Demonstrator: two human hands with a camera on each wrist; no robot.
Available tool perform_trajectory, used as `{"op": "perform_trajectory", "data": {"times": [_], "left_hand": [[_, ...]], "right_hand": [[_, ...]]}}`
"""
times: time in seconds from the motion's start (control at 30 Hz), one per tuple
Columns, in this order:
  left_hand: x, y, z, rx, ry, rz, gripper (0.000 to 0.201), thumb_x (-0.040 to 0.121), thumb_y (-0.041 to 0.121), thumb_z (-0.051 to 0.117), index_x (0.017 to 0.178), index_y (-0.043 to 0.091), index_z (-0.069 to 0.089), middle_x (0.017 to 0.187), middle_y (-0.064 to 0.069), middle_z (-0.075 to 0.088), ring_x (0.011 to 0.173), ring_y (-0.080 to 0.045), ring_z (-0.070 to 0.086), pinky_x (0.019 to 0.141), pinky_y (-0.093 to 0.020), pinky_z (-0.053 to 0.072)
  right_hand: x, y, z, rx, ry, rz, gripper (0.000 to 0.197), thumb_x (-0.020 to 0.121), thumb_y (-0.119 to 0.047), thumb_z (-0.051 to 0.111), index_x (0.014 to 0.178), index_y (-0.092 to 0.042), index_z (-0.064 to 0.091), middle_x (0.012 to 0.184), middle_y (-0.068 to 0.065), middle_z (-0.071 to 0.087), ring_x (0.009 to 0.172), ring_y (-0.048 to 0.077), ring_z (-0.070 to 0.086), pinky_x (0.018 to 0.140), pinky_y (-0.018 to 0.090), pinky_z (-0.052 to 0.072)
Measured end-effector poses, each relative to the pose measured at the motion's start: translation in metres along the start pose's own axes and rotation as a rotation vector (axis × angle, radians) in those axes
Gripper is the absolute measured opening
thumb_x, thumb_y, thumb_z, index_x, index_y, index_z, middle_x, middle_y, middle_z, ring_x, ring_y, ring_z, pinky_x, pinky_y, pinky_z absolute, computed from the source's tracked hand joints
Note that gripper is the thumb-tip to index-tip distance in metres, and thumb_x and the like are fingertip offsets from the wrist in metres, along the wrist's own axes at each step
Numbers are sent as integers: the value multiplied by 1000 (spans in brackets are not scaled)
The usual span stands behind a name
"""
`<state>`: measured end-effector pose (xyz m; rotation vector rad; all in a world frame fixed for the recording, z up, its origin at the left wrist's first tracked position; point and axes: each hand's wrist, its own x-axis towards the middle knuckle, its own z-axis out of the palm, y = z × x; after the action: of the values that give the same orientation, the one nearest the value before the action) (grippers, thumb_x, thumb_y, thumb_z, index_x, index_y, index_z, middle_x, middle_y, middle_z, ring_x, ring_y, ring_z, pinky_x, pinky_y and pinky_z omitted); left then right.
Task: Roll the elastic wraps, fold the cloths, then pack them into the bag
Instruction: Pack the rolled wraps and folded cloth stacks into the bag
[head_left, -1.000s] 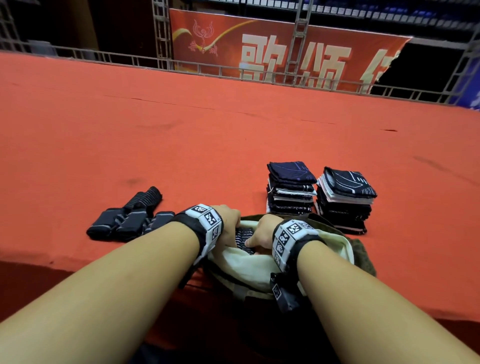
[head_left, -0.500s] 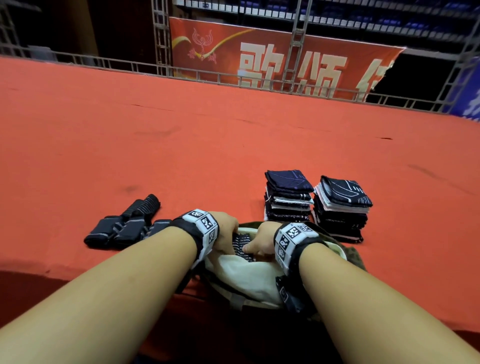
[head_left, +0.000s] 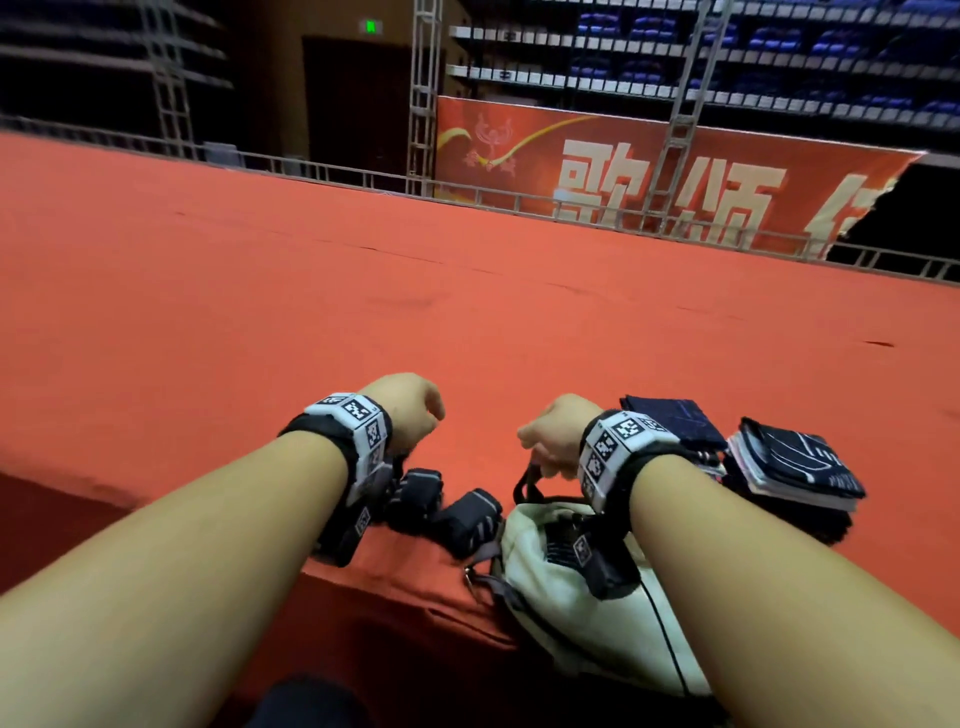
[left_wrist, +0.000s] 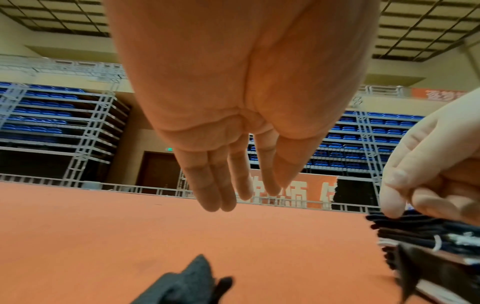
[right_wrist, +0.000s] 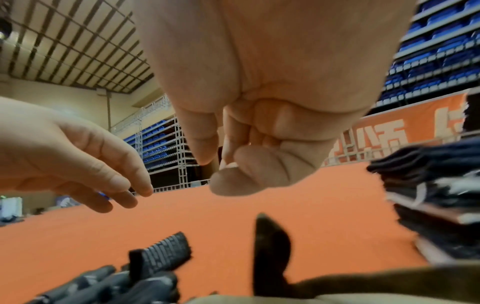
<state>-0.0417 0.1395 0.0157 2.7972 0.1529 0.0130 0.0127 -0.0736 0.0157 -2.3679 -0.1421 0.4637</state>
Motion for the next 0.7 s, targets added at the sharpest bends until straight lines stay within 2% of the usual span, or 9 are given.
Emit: {"op": "perform_trajectory", "data": {"times": [0.1,0.2,0.4,0.5,0.53,0.6,0.67,0.7], "left_hand": [[0,-36,1,5,-2,-112,26,90,15,57,107,25,74,113,-3,74,105,-25,66,83,-28,49],[1,-67,7,0,-11,-190,25,90,14,57,105,21,76,110,-6,74,104,-28,67,85,-31,52],[17,-111,23,-103,4,-285,22,93,15,58,106,21,75,113,-6,73,106,-27,66,87,-29,49],[27,-126,32,-162,3,-318,22,94,16,59,111,23,71,117,-3,71,108,-25,65,91,-29,50],[31,-131,36,-183,1,-326,22,94,17,59,112,24,71,119,-2,71,109,-24,65,93,-30,50],[37,-137,43,-246,0,-341,24,93,21,61,115,25,68,120,-1,71,109,-23,66,97,-32,51],[44,-140,51,-312,-6,-332,28,92,24,62,120,27,65,120,-1,70,107,-22,66,96,-32,52],[47,-140,55,-347,-22,-311,29,93,24,62,122,29,63,118,-1,70,105,-21,67,95,-32,53]], "right_hand": [[19,-20,34,95,-57,-22,6,91,-8,58,88,-3,60,62,12,58,48,23,54,48,25,39],[35,-35,64,185,-125,-34,4,95,-5,55,94,-4,58,66,12,57,51,23,55,51,27,41],[63,-54,113,343,-180,11,10,101,-7,49,110,-5,52,78,11,56,52,22,57,43,25,45],[74,-61,129,312,-209,15,13,104,-5,41,98,-7,52,82,9,53,55,21,57,49,31,47],[79,-62,135,304,-207,16,14,105,-6,40,100,-8,53,82,9,53,55,21,57,50,32,46],[88,-63,147,294,-182,-2,21,104,-11,42,119,-16,56,81,7,58,53,20,57,46,28,44],[98,-61,157,206,-186,-93,39,102,-20,44,139,-34,49,87,1,62,56,14,55,47,22,42],[99,-62,160,139,-201,-149,43,103,-25,44,143,-41,44,95,-2,62,61,10,54,51,21,42]]}}
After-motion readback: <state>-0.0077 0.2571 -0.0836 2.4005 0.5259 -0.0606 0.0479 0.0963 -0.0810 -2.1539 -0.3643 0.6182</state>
